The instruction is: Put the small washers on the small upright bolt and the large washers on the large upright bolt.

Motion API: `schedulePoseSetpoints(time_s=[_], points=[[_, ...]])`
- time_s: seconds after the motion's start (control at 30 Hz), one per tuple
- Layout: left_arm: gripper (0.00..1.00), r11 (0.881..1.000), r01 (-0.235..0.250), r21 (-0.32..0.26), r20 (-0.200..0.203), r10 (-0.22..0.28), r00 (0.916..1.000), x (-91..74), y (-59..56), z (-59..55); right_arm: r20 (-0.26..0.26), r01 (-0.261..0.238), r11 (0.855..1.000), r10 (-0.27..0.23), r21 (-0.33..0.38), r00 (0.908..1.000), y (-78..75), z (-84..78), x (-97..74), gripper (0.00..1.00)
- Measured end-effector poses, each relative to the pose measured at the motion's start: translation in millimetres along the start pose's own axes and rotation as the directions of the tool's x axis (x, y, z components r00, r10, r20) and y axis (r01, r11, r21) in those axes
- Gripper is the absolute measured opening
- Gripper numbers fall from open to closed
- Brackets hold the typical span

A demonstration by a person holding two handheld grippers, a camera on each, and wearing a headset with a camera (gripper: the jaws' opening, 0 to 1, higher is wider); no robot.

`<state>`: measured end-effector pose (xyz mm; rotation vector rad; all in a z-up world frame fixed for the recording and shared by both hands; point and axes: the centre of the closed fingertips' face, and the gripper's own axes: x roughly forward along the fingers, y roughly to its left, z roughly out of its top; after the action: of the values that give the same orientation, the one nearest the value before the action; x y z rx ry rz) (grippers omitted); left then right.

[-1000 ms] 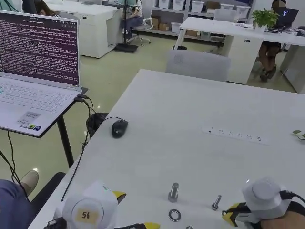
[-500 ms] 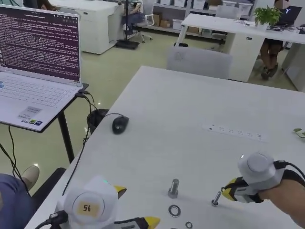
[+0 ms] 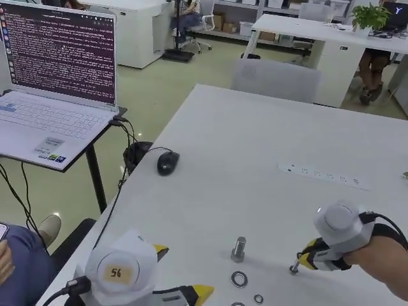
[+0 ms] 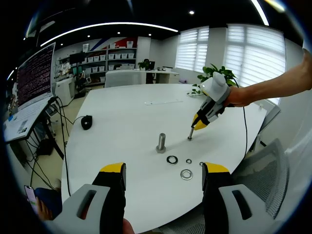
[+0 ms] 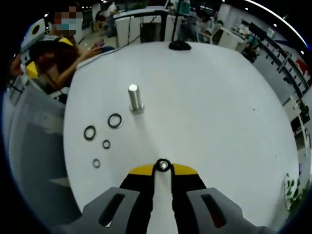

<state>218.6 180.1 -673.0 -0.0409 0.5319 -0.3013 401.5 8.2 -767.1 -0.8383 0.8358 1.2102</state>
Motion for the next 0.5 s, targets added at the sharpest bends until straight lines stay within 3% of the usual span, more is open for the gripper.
schedulePoseSetpoints(time_s=[0.5], points=[[0.63,1.0,0.0,-0.001,-0.007,0.0,1.0,-0.1,0.1,-1.1,-0.075,-0.022,1.0,0.021,-0.019,0.997,0.8,-14.0,25.3,0.13]])
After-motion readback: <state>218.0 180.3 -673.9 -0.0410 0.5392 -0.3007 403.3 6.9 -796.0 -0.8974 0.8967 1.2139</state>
